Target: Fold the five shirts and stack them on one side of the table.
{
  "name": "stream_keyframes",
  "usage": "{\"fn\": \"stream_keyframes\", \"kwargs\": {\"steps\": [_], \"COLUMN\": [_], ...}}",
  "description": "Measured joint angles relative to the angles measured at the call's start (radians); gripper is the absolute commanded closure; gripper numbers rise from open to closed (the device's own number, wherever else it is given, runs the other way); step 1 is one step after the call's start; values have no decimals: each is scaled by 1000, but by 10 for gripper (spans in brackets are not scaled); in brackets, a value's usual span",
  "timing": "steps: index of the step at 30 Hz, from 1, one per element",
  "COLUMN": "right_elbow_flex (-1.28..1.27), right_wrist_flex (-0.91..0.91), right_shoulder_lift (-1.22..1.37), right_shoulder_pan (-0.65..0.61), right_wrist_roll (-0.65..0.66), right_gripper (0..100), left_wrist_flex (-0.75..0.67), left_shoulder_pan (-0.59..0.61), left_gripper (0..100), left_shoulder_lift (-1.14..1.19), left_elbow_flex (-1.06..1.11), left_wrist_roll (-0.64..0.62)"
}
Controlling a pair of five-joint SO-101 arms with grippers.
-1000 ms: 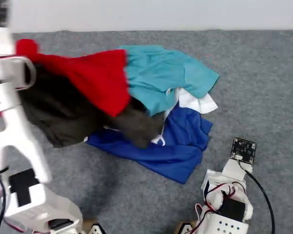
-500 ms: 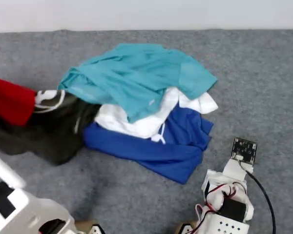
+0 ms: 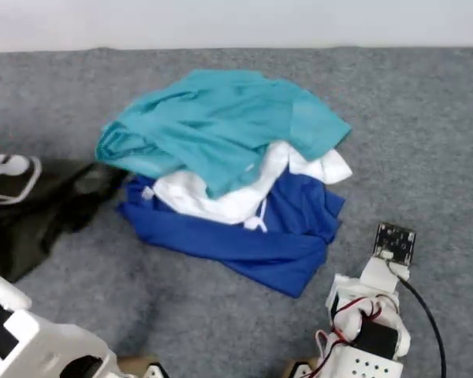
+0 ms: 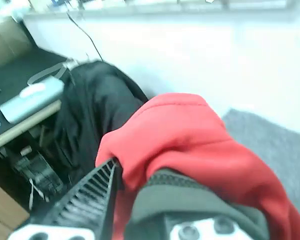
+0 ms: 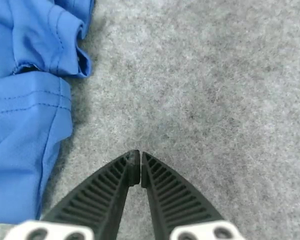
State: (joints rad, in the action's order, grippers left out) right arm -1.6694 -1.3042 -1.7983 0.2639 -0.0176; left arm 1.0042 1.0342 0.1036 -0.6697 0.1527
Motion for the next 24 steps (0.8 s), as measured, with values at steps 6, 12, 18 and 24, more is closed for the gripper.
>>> {"fn": "stream_keyframes", "kwargs": {"steps": [6, 12, 18, 24], "right_elbow_flex": [0, 0, 0, 0], "right_wrist_flex": [0, 0, 0, 0], "right_shoulder_lift": [0, 0, 0, 0], "right_shoulder_pan": [0, 0, 0, 0], "right_wrist_roll": [0, 0, 0, 0], "right_gripper": [983, 983, 983, 983], "left_wrist_flex": [0, 0, 63, 95], "left_shoulder_pan": [0, -23, -64, -64], "left_gripper": [993, 971, 779, 737], "left_shoulder_lift": [0, -2, -2, -3], "left_elbow_flex": [-57, 6, 123, 126], "left_wrist_roll": [0, 77, 358, 385]}}
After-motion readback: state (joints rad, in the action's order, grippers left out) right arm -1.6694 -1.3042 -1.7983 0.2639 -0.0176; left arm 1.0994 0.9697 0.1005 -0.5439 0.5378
